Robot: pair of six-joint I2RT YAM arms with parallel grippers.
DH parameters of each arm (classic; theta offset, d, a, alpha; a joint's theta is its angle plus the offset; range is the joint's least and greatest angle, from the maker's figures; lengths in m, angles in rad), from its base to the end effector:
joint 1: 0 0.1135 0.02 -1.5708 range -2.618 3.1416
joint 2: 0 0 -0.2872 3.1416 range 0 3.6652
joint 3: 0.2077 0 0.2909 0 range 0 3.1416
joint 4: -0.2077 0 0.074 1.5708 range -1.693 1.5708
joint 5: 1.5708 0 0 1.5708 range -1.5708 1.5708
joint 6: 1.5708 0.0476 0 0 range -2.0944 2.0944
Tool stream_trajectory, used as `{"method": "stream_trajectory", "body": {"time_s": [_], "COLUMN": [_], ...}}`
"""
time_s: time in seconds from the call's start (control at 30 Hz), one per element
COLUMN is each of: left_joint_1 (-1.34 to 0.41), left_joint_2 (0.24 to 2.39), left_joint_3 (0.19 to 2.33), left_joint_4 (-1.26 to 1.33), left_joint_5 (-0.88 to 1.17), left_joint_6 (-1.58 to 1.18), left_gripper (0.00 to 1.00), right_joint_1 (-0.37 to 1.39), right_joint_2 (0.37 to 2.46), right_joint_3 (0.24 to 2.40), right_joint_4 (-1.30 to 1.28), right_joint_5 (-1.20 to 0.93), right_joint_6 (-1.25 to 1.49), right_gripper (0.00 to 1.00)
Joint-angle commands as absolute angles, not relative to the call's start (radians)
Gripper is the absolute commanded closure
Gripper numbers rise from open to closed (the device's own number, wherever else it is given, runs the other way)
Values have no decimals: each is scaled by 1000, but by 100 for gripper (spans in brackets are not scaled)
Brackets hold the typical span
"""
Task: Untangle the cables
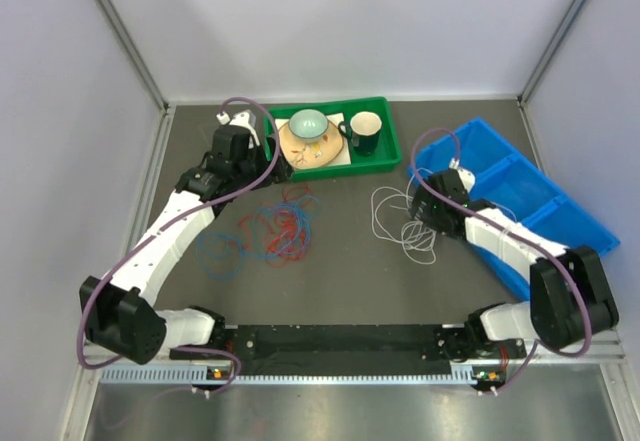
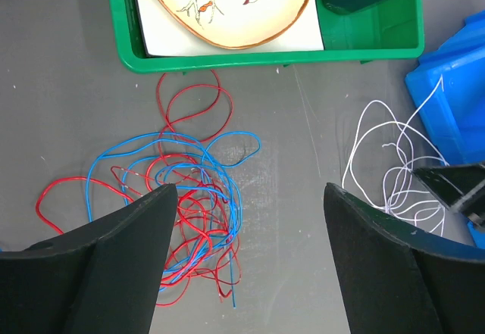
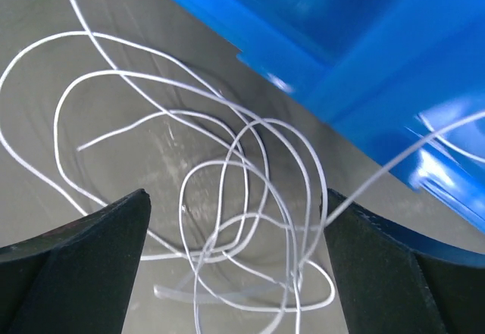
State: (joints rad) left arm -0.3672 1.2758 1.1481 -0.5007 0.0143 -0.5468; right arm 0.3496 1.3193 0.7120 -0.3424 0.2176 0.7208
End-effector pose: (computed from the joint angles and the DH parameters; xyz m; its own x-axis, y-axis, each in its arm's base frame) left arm 0.3029 -0.1173 0.3401 -0.6609 -0.3028 -0.6866 0.0306 0.9034 -0.4278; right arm 0.2728 0.0885 0.1805 -0.7168 0.4246 -0.5531 0.3417 0.9054 0.2522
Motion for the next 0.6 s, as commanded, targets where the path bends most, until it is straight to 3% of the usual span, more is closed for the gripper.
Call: {"method": "stream_trajectory", "body": {"time_s": [0.0, 0.07, 0.1, 0.17, 0.2, 0.23, 0.4, 0.57], "left_joint_1": [-362, -364, -362, -362, -362, -362, -364, -362], "left_joint_2": [1236, 1233, 1232, 1233, 1233, 1235, 1243, 1247], "left_joint_3": [1137, 1138, 1141, 1143, 1144, 1149, 1157, 1167], "left_joint_4": [-476, -477, -479, -480, -480, -482, -482, -480], "left_joint_5": [14, 9, 9, 9, 9, 9, 9, -20], "left_joint_6": [-540, -538, -535, -534, -532, -532, -531, -528], "left_gripper": [17, 17, 17, 17, 17, 17, 17, 17], "right_joint_1": [345, 344, 345, 345, 345, 347, 345, 339], "right_joint_2": [1403, 1413, 1416, 1413, 1408, 1385, 1229, 1097], "right_joint_3": [729, 727, 724, 719, 719, 719, 768, 992], "right_joint_4": [-207, -193, -184, -183, -184, -190, -261, -408], "right_joint_5": [196, 198, 199, 206, 206, 207, 215, 323], "right_joint_6": [758, 767, 772, 775, 773, 770, 724, 586], "right_gripper": [21, 33, 47, 61, 88, 100, 100, 100]}}
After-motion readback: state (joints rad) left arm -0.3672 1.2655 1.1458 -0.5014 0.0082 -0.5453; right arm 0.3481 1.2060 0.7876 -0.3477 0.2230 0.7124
